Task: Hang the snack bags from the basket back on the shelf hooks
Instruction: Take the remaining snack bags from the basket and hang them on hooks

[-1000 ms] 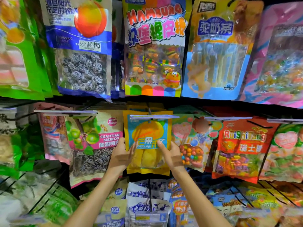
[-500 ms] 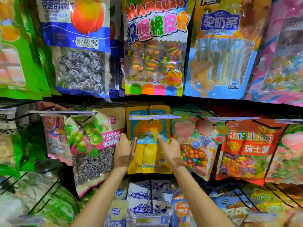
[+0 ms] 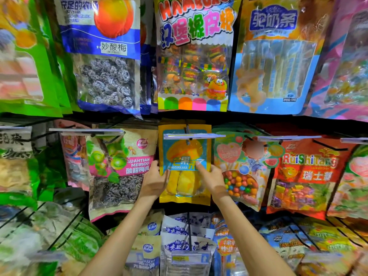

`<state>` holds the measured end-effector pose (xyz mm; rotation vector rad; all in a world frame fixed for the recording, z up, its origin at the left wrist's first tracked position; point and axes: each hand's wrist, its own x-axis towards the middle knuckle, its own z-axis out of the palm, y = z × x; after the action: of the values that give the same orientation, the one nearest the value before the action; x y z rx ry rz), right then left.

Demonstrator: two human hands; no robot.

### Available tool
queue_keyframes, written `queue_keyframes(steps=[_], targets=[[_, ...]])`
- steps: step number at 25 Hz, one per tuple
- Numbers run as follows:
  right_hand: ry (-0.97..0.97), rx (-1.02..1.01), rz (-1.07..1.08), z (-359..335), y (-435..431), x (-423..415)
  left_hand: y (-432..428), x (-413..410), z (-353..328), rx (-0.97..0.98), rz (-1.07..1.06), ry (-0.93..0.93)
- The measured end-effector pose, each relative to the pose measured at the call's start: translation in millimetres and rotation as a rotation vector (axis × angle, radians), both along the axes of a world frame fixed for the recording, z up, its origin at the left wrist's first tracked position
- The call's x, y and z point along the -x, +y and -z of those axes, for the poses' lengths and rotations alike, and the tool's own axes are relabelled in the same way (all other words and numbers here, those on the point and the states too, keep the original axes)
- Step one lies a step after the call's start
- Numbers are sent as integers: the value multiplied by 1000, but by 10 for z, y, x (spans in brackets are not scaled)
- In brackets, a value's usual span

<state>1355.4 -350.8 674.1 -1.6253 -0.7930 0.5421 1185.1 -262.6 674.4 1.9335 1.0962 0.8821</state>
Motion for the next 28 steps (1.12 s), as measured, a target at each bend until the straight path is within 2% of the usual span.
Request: queue_keyframes(steps=[5,10,11,14,18,21,24,28], targets=[[11,98,-37,-18,-84,67,-99,113,-34,110,104,-126],[-178,324,-80,-47,-284,102,-130,129,-27,204,105,-146],[-206,369,-106,-69,-345,124,-162,138,-28,166,97,-93],[-346,489,-188,-122,-505,161,-299,141,-45,-29,19,255],[-636,534,-271,-218,-720,222,-547,156,-149,-203,0,504],[-871,553,-308,-241,-907,257,-746,230,-195,-465,-43,768],[-1120,594,-286,-225,-1097,215,-1020,250,-241,-588,-120,893],[-1250,623,-259,-284,-1434,115,-1420,186,-314,-589,-137,1000]])
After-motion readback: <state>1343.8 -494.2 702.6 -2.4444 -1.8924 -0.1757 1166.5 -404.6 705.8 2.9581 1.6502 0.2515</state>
